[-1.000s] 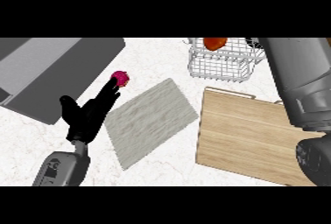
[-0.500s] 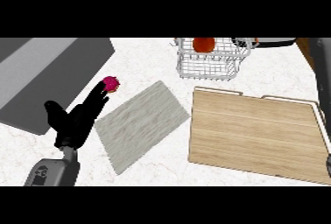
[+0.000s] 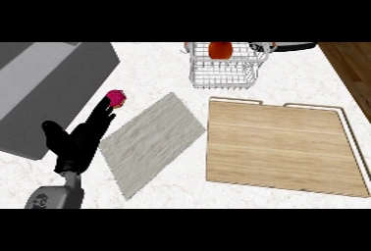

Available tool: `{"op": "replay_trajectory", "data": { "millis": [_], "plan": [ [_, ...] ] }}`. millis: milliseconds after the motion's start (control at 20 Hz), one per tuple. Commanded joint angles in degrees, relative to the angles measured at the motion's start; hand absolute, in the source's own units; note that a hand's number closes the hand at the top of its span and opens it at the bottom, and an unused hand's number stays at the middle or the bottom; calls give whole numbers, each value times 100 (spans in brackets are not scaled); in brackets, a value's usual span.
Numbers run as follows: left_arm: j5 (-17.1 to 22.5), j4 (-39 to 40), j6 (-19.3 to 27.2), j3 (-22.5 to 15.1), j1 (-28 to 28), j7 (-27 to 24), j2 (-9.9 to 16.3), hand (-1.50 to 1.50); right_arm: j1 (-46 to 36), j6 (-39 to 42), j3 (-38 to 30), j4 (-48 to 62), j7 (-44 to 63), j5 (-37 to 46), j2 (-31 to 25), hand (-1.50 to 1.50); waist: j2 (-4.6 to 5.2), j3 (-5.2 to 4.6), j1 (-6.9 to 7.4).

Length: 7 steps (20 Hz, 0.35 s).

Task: Pick the tomato from the tray and place it in the tiered basket

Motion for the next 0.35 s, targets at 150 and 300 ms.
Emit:
{"op": "replay_trajectory", "data": {
  "millis": [150, 300],
  "plan": [
    [-3, 149, 69, 34, -212, 44, -95, 0, 1830, 1325, -873, -2101, 473, -1148, -535, -150, 63, 0, 31],
    [-24, -159, -37, -82, -81, 127, -34, 0, 2476, 2009, -1657, -2544, 599, -1863, -973, -150, 75, 4, 126]
  ]
}}
